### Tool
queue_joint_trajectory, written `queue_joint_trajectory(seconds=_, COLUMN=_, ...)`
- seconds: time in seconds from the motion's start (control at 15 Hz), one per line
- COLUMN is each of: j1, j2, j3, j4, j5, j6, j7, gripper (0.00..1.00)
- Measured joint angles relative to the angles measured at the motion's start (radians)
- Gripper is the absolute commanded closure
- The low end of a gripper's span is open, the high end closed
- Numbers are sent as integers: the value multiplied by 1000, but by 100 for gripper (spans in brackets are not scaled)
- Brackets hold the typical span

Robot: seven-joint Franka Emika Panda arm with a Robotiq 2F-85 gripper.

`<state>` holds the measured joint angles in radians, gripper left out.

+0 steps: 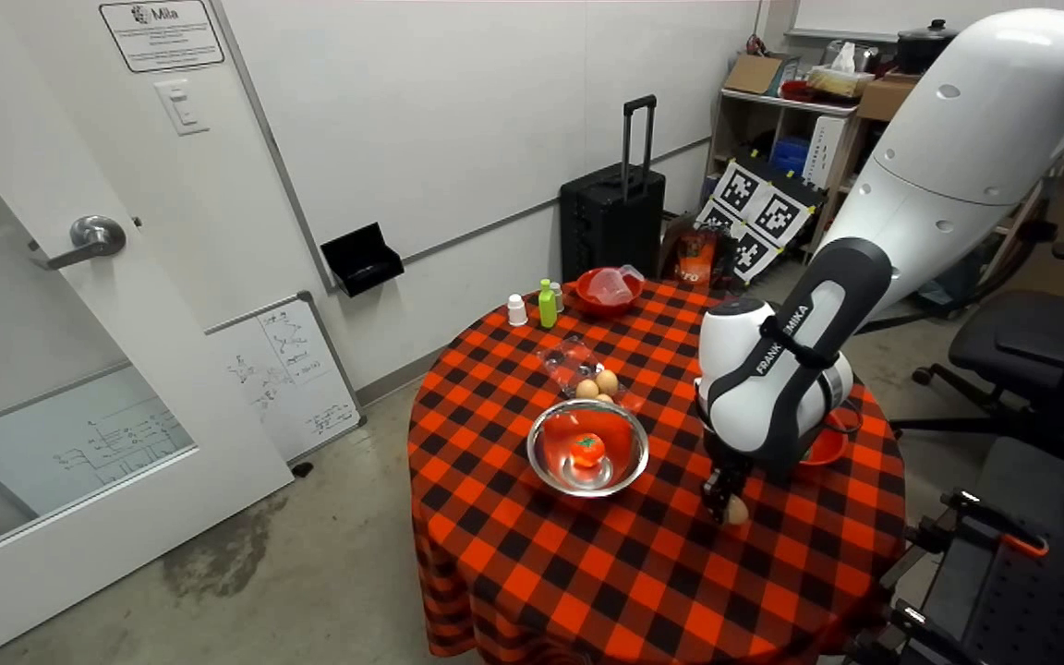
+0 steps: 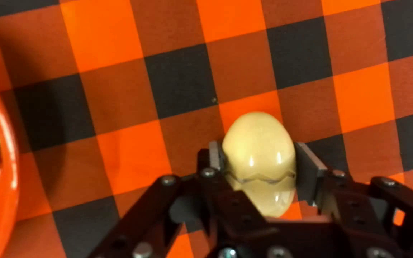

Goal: Put the egg in the silver bowl

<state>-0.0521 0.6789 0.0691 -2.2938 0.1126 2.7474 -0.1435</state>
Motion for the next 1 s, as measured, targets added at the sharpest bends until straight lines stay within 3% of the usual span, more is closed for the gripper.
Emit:
queue_joint_trajectory(seconds=0.6, j1=0, j2=-2, j3=0, j4=8, j5=-1, j6=0, j7=5, gripper=77)
queue_joint_trajectory(seconds=1.0, j1=24, j2=-70, j3=0, j4=3, j5=-45, j6=4, j7=6, gripper=77)
